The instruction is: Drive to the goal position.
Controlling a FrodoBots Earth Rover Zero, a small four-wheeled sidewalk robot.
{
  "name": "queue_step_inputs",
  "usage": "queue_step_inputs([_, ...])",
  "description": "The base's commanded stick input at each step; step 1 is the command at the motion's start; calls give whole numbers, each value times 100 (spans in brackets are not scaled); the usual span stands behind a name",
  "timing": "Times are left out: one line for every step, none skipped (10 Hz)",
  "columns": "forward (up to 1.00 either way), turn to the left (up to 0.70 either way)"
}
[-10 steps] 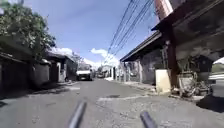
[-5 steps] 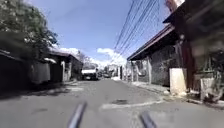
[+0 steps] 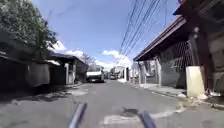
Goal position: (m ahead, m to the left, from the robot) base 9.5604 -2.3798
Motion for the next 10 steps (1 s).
queue_step_inputs([100,0])
queue_step_inputs([100,0])
queue_step_inputs([100,0])
queue_step_inputs([100,0])
queue_step_inputs([100,-3])
queue_step_inputs([100,-32])
queue_step_inputs([100,-37])
queue_step_inputs([100,-40])
queue_step_inputs([100,-40])
queue_step_inputs([100,-39])
